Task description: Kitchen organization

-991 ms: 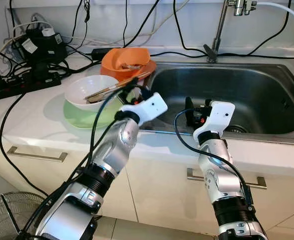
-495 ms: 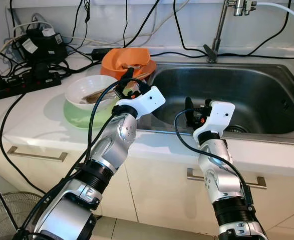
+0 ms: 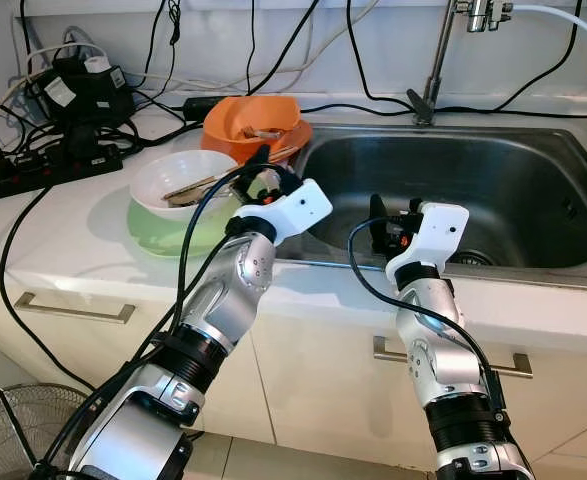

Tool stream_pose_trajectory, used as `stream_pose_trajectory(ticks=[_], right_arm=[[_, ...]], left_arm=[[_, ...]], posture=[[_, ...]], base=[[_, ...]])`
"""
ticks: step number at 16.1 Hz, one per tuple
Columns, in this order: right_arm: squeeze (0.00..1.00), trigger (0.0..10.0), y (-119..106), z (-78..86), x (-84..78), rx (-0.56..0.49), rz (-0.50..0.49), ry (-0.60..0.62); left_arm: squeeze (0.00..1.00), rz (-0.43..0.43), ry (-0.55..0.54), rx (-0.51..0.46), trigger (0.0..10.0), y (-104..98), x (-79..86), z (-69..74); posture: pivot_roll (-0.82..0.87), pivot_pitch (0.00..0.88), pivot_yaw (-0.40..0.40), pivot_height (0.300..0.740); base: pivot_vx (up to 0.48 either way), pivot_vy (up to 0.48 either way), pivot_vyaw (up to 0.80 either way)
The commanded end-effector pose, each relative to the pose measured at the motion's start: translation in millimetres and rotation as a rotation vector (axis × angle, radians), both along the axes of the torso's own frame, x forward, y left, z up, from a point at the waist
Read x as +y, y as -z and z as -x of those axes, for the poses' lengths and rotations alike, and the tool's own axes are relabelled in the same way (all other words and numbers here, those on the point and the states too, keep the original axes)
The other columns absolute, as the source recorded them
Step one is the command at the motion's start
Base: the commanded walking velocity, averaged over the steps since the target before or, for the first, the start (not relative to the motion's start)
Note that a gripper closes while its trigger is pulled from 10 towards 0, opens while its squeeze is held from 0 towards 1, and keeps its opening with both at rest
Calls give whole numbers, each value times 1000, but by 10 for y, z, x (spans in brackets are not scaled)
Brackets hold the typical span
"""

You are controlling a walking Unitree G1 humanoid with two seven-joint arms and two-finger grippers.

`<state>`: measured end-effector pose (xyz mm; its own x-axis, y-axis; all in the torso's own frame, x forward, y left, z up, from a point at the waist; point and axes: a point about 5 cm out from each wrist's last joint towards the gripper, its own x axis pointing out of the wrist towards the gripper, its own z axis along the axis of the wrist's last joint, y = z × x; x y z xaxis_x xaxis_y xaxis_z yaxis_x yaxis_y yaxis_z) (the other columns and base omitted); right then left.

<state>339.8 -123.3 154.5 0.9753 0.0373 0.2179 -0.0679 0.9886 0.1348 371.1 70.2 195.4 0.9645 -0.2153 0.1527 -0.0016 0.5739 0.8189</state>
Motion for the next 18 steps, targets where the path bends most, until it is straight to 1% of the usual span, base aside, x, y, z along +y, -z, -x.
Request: stream_pose_trajectory(ticks=[1,7,8,9,10,13,18], right_arm=[[0,10000,-38,-21,34,-14,-7,-11],[0,10000,-42,-19,35,-15,-7,-11],[0,10000,-41,-17,30,-15,-7,-9],[0,10000,-39,-16,28,-15,-7,-9],[0,10000,-36,-14,25,-13,-7,-8],[0,10000,-33,-12,25,-12,-6,-8],[0,10000,-31,-11,30,-11,-6,-9]], left_arm=[[0,-2,-44,10,10000,-10,83,-45],[0,-5,-75,19,10000,-15,92,-113],[0,1,-70,20,9451,-13,78,-115],[0,2,-68,20,5216,-11,73,-117],[0,10,-68,22,1529,-7,70,-119],[0,22,-73,35,0,21,74,-129],[0,26,-66,39,0,28,58,-136]], posture=[[59,10,80,740],[53,8,80,740],[50,8,81,740],[50,9,81,740],[50,10,81,740],[49,11,79,740],[48,9,79,740]], base=[[0,0,0],[0,0,0],[0,0,0],[0,0,0],[0,0,0],[0,0,0],[0,0,0]])
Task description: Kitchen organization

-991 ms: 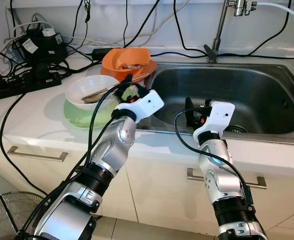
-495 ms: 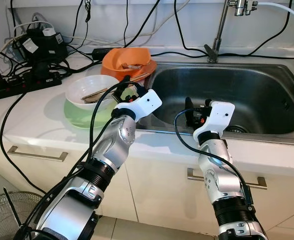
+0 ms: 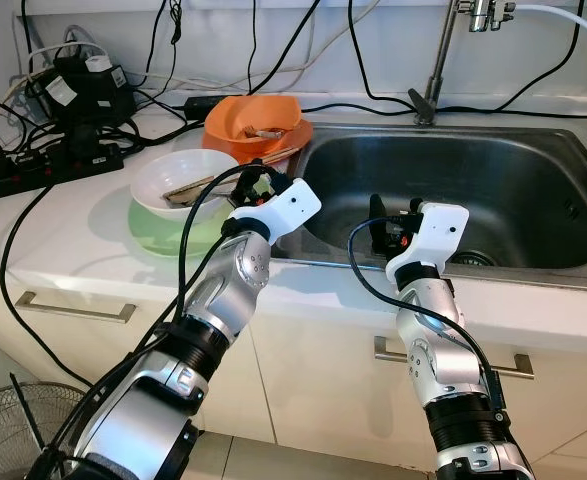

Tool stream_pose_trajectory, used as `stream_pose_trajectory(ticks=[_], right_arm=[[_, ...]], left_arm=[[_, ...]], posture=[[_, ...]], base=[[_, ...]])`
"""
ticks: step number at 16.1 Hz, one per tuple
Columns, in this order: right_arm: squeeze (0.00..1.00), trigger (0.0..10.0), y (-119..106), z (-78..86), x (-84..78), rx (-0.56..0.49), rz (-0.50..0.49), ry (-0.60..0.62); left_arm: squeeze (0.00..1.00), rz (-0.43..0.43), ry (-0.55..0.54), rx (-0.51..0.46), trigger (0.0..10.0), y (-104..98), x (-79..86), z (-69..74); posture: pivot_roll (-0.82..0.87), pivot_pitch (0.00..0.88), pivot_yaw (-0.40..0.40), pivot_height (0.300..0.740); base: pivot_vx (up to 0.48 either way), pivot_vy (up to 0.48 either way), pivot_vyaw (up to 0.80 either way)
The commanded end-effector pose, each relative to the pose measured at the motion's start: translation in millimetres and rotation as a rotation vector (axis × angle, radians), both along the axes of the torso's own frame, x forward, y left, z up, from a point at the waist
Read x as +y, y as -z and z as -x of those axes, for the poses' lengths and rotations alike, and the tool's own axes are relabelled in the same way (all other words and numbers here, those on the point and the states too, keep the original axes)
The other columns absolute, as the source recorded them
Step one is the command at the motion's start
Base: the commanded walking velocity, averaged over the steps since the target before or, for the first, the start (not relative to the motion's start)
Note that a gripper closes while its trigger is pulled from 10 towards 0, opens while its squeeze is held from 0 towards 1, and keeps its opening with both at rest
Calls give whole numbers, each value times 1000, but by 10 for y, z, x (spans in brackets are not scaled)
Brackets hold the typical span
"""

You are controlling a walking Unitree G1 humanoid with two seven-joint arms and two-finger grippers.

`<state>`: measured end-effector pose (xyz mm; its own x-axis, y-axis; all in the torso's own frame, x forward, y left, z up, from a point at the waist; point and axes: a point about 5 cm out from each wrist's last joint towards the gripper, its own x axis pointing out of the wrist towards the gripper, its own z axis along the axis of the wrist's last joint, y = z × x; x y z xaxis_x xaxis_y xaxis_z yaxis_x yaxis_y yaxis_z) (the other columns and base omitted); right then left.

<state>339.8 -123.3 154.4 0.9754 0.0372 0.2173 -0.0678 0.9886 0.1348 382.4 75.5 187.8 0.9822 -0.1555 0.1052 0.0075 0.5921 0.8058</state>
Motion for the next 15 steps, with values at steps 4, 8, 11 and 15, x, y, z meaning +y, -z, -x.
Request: stream_pose_trajectory(ticks=[4,8,11,15], right_arm=[[0,10000,-27,-12,29,-10,-6,-9],[0,10000,-30,-16,30,-10,-6,-9],[0,10000,-32,-18,29,-11,-7,-8],[0,10000,-36,-24,26,-11,-11,-7]], left_arm=[[0,6,-4,-29,10000,-80,-9,-19],[0,24,5,-41,10000,-112,-21,-22],[0,41,10,-54,0,-141,-27,-22],[0,37,-3,-74,0,-182,-36,-21]], posture=[[51,10,76,740],[52,8,77,740],[52,7,77,740],[52,6,75,740]], base=[[0,0,0],[0,0,0],[0,0,0],[0,0,0]])
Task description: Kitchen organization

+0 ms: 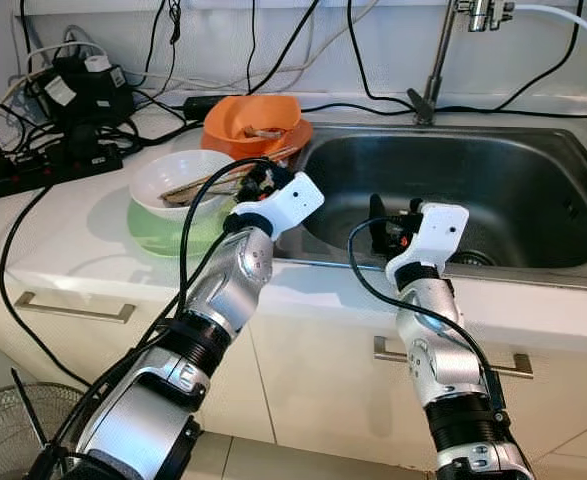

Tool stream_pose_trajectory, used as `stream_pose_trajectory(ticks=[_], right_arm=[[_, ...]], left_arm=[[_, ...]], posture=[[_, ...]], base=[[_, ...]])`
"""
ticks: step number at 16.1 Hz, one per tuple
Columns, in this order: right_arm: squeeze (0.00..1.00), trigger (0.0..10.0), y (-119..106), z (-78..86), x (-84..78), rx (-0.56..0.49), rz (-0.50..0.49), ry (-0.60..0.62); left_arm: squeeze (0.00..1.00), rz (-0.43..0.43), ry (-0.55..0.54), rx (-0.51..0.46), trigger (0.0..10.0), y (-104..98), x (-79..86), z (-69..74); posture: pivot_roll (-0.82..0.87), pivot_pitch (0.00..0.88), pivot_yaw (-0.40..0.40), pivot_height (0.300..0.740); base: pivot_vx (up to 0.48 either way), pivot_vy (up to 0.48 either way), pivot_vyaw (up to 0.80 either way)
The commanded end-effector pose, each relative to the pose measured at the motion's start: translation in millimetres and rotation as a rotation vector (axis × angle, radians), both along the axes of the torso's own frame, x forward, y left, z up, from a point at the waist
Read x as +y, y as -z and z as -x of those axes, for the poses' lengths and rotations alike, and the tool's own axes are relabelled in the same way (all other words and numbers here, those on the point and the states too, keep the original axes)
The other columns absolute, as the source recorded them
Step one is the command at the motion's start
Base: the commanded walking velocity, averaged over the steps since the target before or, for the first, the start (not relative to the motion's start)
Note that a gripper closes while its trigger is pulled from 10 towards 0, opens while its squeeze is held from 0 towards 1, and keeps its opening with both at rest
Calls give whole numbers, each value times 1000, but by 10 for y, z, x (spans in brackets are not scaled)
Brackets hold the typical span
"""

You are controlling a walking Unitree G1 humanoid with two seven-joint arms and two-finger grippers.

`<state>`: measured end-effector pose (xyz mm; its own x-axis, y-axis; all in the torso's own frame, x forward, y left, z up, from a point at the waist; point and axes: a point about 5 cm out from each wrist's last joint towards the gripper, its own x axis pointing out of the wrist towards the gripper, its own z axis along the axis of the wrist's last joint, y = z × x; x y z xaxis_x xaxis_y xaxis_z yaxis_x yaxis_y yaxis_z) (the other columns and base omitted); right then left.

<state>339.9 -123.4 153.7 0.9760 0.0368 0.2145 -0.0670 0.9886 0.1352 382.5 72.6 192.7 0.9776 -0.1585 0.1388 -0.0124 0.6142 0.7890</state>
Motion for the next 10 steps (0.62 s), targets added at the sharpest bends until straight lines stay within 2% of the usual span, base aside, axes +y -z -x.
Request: stream_pose_trajectory(ticks=[1,10], right_arm=[[0,10000,-43,-24,26,-13,-13,-7],[0,10000,-32,-20,19,-8,-13,-8]], left_arm=[[0,9,-13,-48,0,-140,-4,-20],[0,16,-95,-58,0,-162,100,-42]], posture=[[52,6,75,740],[53,9,72,740]], base=[[0,0,0],[0,0,0]])
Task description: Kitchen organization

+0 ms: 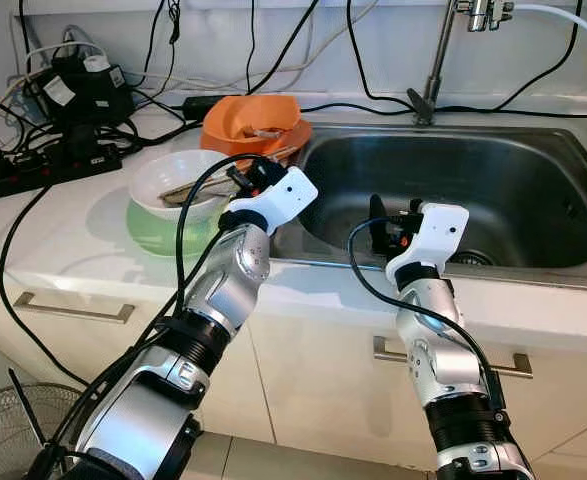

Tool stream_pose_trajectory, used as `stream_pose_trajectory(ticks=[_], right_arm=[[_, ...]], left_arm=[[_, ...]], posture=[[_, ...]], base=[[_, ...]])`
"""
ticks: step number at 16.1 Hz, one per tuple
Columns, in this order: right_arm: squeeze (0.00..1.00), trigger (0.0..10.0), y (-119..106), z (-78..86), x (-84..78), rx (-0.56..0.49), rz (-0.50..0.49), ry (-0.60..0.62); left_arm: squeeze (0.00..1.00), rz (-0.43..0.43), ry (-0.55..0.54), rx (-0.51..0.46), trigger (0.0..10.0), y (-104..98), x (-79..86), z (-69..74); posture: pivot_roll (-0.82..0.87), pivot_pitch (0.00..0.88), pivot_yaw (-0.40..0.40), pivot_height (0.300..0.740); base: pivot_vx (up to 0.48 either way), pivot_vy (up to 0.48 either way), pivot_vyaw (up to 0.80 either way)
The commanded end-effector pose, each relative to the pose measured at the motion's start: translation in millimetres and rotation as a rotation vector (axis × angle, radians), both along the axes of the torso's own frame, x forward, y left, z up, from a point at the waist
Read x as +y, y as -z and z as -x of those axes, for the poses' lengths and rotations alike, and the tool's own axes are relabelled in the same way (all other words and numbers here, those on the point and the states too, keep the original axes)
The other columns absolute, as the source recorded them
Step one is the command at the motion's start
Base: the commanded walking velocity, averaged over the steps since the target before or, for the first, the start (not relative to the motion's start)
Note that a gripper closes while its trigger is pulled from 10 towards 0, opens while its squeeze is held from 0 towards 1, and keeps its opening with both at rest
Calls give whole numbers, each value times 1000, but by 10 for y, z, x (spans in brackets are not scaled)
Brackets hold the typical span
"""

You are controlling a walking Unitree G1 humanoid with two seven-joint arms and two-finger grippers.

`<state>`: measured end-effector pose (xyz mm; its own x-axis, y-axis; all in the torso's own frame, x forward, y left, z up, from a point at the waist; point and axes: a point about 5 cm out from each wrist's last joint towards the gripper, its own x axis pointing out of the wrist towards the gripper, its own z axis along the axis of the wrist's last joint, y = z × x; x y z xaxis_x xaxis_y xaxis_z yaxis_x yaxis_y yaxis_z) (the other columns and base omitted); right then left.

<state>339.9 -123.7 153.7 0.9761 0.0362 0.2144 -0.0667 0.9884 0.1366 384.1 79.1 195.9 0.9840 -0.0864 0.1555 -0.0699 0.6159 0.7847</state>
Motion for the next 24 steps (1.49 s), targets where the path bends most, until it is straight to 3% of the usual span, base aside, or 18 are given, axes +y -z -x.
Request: stream_pose_trajectory(ticks=[1,3,5,6,7,13,18,20,24], right_arm=[[0,10000,-31,-20,22,-8,-11,-9],[0,10000,-31,-21,23,-8,-11,-9],[0,10000,-28,-23,26,-7,-11,-9],[0,10000,-28,-24,29,-7,-11,-10],[0,10000,-29,-25,28,-7,-11,-10],[0,10000,-27,-25,30,-6,-14,-9],[0,10000,-29,-34,29,-6,-14,-11],[0,10000,-30,-36,27,-6,-13,-11],[0,10000,-24,-38,52,-5,-15,-17]], left_arm=[[0,9,-24,-42,0,-130,34,-26],[0,17,-11,-59,0,-152,9,-12],[0,39,82,-138,0,-261,-124,39],[0,39,110,-171,5608,-300,-182,68],[0,44,124,-185,10000,-318,-211,92],[0,54,151,-226,10000,-414,-237,142],[0,185,219,-191,10000,-505,-318,219],[0,194,240,-202,10000,-551,-337,242],[0,261,328,-295,10000,-807,-389,351]], posture=[[53,9,72,740],[53,9,71,740],[56,9,70,740],[55,9,70,740],[55,9,70,740],[56,9,71,740],[58,7,69,740],[59,6,69,740],[62,2,67,740]], base=[[0,0,0],[0,0,0],[0,0,0],[0,0,0],[0,0,0],[0,0,0],[0,0,0],[0,0,0],[0,0,0]])
